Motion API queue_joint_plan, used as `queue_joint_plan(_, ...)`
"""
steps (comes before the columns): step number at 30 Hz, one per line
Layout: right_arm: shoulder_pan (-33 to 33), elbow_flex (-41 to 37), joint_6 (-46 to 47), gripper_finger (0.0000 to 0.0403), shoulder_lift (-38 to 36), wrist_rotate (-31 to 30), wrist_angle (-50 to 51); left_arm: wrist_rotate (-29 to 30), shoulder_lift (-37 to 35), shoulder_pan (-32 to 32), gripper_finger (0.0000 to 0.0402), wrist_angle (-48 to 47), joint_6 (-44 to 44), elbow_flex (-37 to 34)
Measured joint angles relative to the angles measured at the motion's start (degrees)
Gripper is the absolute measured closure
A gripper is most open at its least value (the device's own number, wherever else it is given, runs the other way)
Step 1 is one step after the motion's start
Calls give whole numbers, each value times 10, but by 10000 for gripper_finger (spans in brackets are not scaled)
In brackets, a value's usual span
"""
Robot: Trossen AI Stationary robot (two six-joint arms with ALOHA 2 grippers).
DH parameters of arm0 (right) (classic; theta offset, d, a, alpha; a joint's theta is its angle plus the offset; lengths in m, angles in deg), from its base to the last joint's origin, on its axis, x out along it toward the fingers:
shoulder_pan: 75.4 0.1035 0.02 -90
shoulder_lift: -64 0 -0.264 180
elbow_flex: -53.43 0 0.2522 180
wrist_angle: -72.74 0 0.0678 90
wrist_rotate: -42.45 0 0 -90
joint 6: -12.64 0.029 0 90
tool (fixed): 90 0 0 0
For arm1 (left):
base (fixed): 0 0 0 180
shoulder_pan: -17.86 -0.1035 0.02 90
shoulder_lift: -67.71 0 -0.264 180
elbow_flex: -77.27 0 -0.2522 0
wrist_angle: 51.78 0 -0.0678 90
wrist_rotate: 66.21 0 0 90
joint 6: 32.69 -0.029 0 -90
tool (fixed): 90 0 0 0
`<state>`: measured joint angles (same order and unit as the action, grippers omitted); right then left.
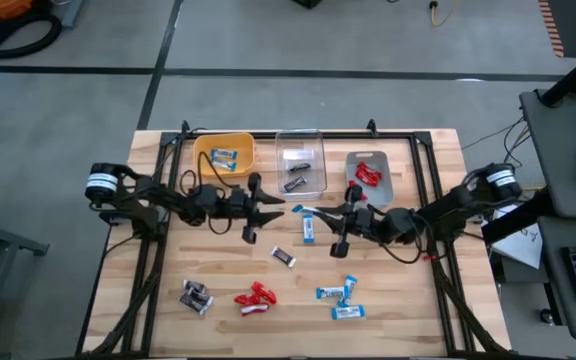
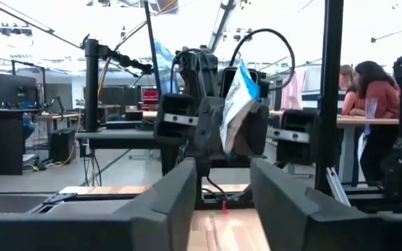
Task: Sort candy
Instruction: Put the white chocolate into the yellow bin
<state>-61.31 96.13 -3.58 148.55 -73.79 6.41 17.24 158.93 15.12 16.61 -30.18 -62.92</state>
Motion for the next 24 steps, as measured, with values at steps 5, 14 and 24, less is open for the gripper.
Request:
queue_joint_plan(5,-27,40,-14,381,47,37,-12,0,35,-1,222,0,-10,35)
queue_joint_plan(14,-52,68,-29,381,76,38,-7,0,55,-2,201,13,-22,44)
queue_joint_plan(24,-66,68,12,381,95,53,8,13,54,-9,213,29,-25,51)
